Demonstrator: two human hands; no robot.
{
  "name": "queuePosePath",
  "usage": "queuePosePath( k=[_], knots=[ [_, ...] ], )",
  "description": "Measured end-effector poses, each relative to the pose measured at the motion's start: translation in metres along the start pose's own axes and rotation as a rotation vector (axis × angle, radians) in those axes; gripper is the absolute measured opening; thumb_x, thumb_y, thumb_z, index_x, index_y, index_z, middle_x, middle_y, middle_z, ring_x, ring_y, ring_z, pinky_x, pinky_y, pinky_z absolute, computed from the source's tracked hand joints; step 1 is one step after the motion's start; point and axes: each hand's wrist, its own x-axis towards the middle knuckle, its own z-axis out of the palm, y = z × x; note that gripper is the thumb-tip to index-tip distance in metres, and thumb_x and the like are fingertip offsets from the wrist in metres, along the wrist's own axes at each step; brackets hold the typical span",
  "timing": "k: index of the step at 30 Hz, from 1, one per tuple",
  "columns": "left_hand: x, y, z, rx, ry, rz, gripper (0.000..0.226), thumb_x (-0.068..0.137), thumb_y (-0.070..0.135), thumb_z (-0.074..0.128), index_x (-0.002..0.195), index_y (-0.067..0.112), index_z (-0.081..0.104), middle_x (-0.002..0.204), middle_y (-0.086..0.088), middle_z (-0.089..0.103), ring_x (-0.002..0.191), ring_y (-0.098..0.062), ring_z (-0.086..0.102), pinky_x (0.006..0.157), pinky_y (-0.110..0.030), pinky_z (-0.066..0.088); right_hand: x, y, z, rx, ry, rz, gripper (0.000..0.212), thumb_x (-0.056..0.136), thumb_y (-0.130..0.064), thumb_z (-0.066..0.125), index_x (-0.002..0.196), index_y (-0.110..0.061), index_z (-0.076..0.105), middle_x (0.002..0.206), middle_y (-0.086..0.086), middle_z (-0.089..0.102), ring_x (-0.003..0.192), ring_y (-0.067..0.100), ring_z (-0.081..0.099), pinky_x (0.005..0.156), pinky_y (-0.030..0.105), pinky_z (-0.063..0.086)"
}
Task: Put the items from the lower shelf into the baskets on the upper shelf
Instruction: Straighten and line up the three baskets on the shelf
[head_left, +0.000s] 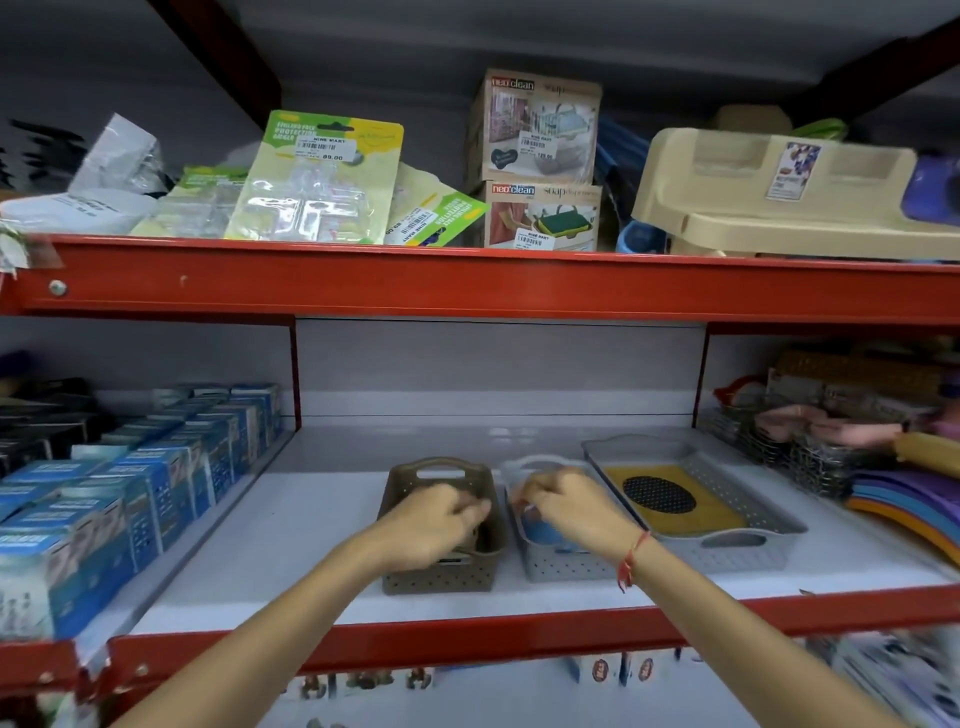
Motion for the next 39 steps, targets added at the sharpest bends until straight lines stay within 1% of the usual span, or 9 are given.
queuePosePath(
  k=[1,2,4,7,12,18,24,33,39],
  knots=[
    [-0.004,0.000,0.005,0.128,-0.028,0.003,0.038,0.098,0.036,0.041,0.070,0.018,0.058,0.076,-0.001,0.062,0.076,-0.018,0.058,0.068,-0.028,0.042,-0.007,0.006,0.000,-0.133,-0.033,-0.011,0.031,0.094,-0.025,0.046,0.083,-0.012,0.071,0.087,0.015,0.073,0.078,0.030,0.066,0.064,0.032,0.049],
    [-0.007,0.002,0.011,0.236,-0.046,0.001,0.037,0.098,0.033,0.041,0.069,0.016,0.057,0.076,-0.005,0.062,0.077,-0.022,0.057,0.067,-0.030,0.041,-0.014,0.011,0.000,-0.235,-0.075,-0.020,0.033,0.094,-0.026,0.045,0.088,-0.006,0.070,0.090,0.018,0.071,0.080,0.031,0.064,0.066,0.033,0.047],
    [-0.014,0.009,0.021,0.371,-0.032,-0.015,0.028,0.098,0.026,0.043,0.093,0.012,0.067,0.099,-0.010,0.069,0.097,-0.029,0.060,0.080,-0.034,0.047,-0.024,0.017,0.002,-0.343,-0.145,-0.045,0.034,0.095,-0.026,0.044,0.097,-0.002,0.068,0.094,0.017,0.069,0.085,0.028,0.060,0.070,0.032,0.046],
    [-0.024,0.019,0.031,0.416,0.060,-0.016,0.029,0.098,0.019,0.045,0.121,0.018,0.063,0.120,-0.010,0.065,0.114,-0.029,0.056,0.092,-0.036,0.048,-0.035,0.020,0.001,-0.379,-0.157,-0.100,0.029,0.096,-0.023,0.046,0.113,-0.013,0.067,0.116,0.013,0.068,0.109,0.029,0.059,0.089,0.037,0.050],
    [-0.037,0.027,0.045,0.402,0.085,0.005,0.028,0.097,0.019,0.048,0.121,0.020,0.063,0.121,-0.005,0.066,0.114,-0.025,0.057,0.092,-0.034,0.048,-0.056,0.023,-0.003,-0.365,-0.145,-0.171,0.030,0.097,-0.025,0.049,0.122,-0.019,0.064,0.126,0.008,0.065,0.120,0.025,0.056,0.100,0.037,0.047],
    [-0.055,0.043,0.053,0.403,0.157,-0.016,0.025,0.097,0.015,0.048,0.114,0.012,0.066,0.114,-0.009,0.069,0.106,-0.025,0.060,0.083,-0.030,0.045,-0.078,0.025,-0.003,-0.378,-0.109,-0.225,0.031,0.097,-0.018,0.047,0.124,-0.019,0.062,0.128,0.009,0.063,0.121,0.026,0.054,0.101,0.036,0.046],
    [-0.064,0.054,0.062,0.399,0.215,-0.063,0.030,0.097,0.014,0.048,0.122,0.015,0.063,0.122,-0.008,0.066,0.113,-0.024,0.058,0.090,-0.030,0.046,-0.084,0.023,-0.004,-0.483,-0.128,-0.242,0.034,0.096,-0.007,0.047,0.126,-0.014,0.060,0.128,0.012,0.061,0.122,0.031,0.053,0.103,0.041,0.046],
    [-0.064,0.060,0.066,0.404,0.280,-0.095,0.031,0.097,0.012,0.050,0.125,0.015,0.062,0.128,-0.009,0.063,0.119,-0.025,0.056,0.096,-0.031,0.046,-0.081,0.023,-0.011,-0.372,-0.148,-0.258,0.030,0.096,-0.016,0.048,0.119,-0.009,0.066,0.120,0.016,0.066,0.115,0.028,0.056,0.098,0.039,0.047],
    [-0.060,0.061,0.064,0.388,0.218,-0.101,0.029,0.097,0.013,0.048,0.121,0.014,0.065,0.120,-0.010,0.066,0.112,-0.026,0.058,0.081,-0.024,0.041,-0.083,0.028,-0.017,-0.303,-0.199,-0.271,0.031,0.097,-0.024,0.048,0.121,-0.012,0.065,0.122,0.011,0.066,0.115,0.025,0.056,0.099,0.034,0.045]
  ],
)
